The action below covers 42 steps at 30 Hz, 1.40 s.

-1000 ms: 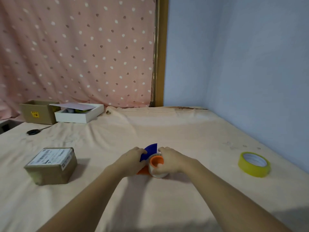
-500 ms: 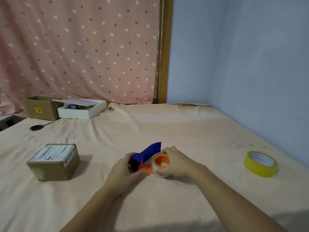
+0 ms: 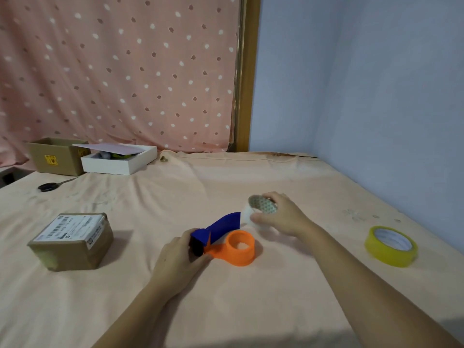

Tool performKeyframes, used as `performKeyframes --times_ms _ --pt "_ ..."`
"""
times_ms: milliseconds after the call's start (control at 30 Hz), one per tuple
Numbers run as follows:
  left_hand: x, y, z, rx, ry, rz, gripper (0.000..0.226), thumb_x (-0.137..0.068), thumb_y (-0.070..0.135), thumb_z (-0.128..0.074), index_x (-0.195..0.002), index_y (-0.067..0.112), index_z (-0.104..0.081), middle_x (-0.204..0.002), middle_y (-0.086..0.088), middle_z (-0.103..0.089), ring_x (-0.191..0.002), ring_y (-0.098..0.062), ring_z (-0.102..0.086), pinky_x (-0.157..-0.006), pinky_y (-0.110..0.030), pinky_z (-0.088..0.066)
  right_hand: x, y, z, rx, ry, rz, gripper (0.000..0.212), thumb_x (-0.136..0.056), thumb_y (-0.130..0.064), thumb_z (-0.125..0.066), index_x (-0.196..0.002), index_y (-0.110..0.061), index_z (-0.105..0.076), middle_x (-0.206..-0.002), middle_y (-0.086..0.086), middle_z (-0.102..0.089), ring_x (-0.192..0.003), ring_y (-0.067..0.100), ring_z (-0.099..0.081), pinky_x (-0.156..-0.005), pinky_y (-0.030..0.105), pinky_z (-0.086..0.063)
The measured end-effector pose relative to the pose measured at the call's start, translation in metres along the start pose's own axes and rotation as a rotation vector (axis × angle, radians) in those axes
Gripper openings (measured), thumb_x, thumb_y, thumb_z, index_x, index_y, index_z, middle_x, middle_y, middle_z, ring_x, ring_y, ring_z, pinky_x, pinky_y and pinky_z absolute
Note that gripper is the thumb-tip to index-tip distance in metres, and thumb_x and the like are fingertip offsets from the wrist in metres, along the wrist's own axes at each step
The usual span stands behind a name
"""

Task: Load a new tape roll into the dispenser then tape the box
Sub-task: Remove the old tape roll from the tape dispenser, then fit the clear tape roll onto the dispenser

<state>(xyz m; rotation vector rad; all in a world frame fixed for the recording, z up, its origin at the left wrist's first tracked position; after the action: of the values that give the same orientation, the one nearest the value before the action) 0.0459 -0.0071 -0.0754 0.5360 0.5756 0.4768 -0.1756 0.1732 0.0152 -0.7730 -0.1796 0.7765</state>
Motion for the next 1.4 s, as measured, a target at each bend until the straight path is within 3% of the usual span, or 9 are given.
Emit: performKeyframes --times_ms 200,400,500,633,800,933,1067,1267,1400 --pt "0.000 -0.002 -0.003 0.039 0.012 0.008 0.055 -0.075 0.050 -0.075 -0.126 0.039 -0.055 -0.091 0.020 -0.069 -0.086 -0.006 -0.064 -0.076 -0.036 -0.056 -0.012 0.064 0.014 0.237 0.102 -0.303 0.103 -0.061 -0.058 -0.067 -0.153 -0.023 -0.035 -0.145 0.010 -0.040 -0.127 0.034 -0.051 -0.104 0.042 -0.048" --pt "0.001 -0.009 -0.004 0.073 0.012 0.054 0.069 -0.067 0.057 -0.076 -0.129 0.043 -0.049 -0.096 0.014 -0.071 -0.090 -0.011 -0.068 -0.078 -0.041 -0.056 -0.006 0.090 0.015 0.156 0.116 -0.232 0.124 -0.063 -0.065 -0.079 -0.161 -0.027 -0.012 -0.160 0.009 -0.032 -0.139 0.034 -0.044 -0.108 0.050 -0.044" --pt "0.002 -0.006 -0.006 0.085 0.015 0.064 0.065 -0.071 0.047 -0.083 -0.125 0.048 -0.046 -0.099 0.014 -0.071 -0.093 -0.013 -0.069 -0.075 -0.037 -0.053 0.009 0.094 0.042 0.171 0.248 -0.097 0.095 -0.080 -0.052 -0.078 -0.157 -0.024 -0.029 -0.155 0.007 -0.039 -0.138 0.030 -0.044 -0.107 0.048 -0.044" --pt "0.002 -0.006 -0.006 0.139 0.010 0.110 0.085 -0.071 0.049 -0.086 -0.143 0.034 -0.042 -0.107 0.007 -0.070 -0.098 -0.017 -0.067 -0.080 -0.040 -0.052 0.048 0.131 0.106 0.248 0.531 0.024 0.045 -0.088 -0.030 -0.072 -0.129 -0.017 -0.060 -0.130 0.006 -0.059 -0.125 0.030 -0.053 -0.100 0.039 -0.044" --pt "0.003 -0.004 -0.004 0.139 0.018 0.126 0.086 -0.065 0.059 -0.074 -0.140 0.031 -0.042 -0.109 0.000 -0.067 -0.096 -0.020 -0.066 -0.079 -0.044 -0.053 0.102 0.193 0.157 0.131 0.401 -0.218 0.058 -0.060 -0.055 -0.062 -0.111 -0.026 -0.064 -0.130 0.003 -0.051 -0.132 0.025 -0.044 -0.100 0.032 -0.034" --pt "0.002 -0.002 -0.007 0.093 -0.003 0.148 0.079 -0.071 0.049 -0.081 -0.138 0.027 -0.044 -0.106 -0.002 -0.069 -0.089 -0.021 -0.067 -0.078 -0.049 -0.055 0.117 0.226 0.154 0.162 0.167 -0.331 0.043 -0.059 -0.040 -0.070 -0.101 -0.035 -0.064 -0.161 0.009 -0.023 -0.148 0.026 -0.032 -0.110 0.034 -0.037" --pt "0.004 0.001 -0.008 0.087 0.017 0.152 0.076 -0.071 0.046 -0.084 -0.135 0.028 -0.046 -0.104 0.000 -0.070 -0.087 -0.018 -0.069 -0.078 -0.048 -0.056 0.115 0.239 0.147 0.195 0.238 -0.314 0.035 -0.068 -0.031 -0.078 -0.099 -0.018 -0.069 -0.146 0.012 -0.038 -0.129 0.026 -0.051 -0.094 0.023 -0.034" --pt "0.003 0.001 -0.009 0.071 0.027 0.122 0.070 -0.077 0.033 -0.085 -0.135 0.022 -0.049 -0.097 0.006 -0.069 -0.087 -0.021 -0.068 -0.073 -0.042 -0.051 0.112 0.217 0.131 0.140 0.391 -0.227 0.030 -0.064 -0.037 -0.086 -0.080 -0.017 -0.070 -0.130 0.003 -0.051 -0.096 0.019 -0.062 -0.084 0.033 -0.052" --pt "0.005 0.000 -0.010 0.044 0.026 0.104 0.061 -0.078 0.035 -0.084 -0.127 0.036 -0.047 -0.100 0.006 -0.069 -0.089 -0.020 -0.065 -0.073 -0.040 -0.051 0.094 0.166 0.112 0.081 0.398 -0.096 0.031 -0.059 -0.041 -0.083 -0.075 -0.019 -0.068 -0.128 -0.001 -0.052 -0.096 0.018 -0.065 -0.078 0.032 -0.054"
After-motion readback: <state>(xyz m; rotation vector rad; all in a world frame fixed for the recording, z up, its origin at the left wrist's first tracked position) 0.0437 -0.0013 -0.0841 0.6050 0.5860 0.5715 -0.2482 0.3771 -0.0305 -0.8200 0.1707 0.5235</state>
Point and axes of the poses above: each hand's wrist, its own x-axis away from the middle knuckle, its own z-axis out of the back of the hand, y = z × x, the point moved 1 cm from there along -x, towards the middle knuckle
